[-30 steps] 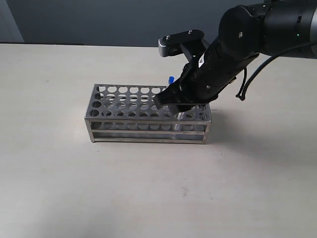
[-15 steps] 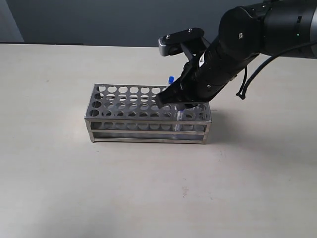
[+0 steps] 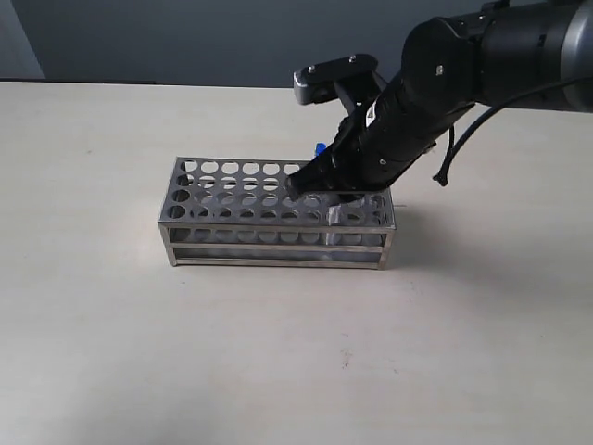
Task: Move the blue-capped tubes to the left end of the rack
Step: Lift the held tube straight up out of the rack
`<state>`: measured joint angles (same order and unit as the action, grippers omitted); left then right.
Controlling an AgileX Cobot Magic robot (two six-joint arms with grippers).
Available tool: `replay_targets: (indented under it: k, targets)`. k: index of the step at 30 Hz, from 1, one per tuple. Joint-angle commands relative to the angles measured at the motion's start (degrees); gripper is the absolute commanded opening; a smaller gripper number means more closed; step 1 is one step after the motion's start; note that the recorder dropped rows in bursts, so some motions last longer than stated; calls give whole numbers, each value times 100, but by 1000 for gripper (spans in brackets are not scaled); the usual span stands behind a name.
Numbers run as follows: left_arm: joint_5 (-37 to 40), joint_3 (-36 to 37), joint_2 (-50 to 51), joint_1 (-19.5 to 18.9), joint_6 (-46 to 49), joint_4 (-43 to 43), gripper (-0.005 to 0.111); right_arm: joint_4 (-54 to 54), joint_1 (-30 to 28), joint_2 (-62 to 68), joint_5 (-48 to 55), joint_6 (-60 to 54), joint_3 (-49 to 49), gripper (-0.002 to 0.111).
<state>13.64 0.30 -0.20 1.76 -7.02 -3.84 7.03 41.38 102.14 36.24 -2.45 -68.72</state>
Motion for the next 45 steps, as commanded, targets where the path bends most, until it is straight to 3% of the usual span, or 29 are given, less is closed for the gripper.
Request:
replay_targets:
  k: [1, 3, 5, 13, 27, 32, 45]
  targets:
    - [-40, -30, 20, 22, -4, -6, 1, 31, 0, 98, 189, -5, 44, 42]
    - [-40, -30, 20, 22, -4, -6, 1, 31, 0, 98, 193, 62, 44, 47]
    - [-40, -30, 20, 22, -4, -6, 1, 31, 0, 98, 193, 90, 44, 42]
    - [-40, -30, 20, 22, -4, -6, 1, 31, 0, 98, 193, 90, 44, 0]
    - [-40, -30, 20, 22, -4, -6, 1, -58, 0, -1112, 805, 90, 32, -1]
    - [-40, -30, 20, 22, -4, -6, 1, -87, 131, -1166, 1742, -55, -633, -1]
    - [-40, -30, 20, 22, -4, -6, 1, 158, 338, 68, 1730, -903, -2409, -1]
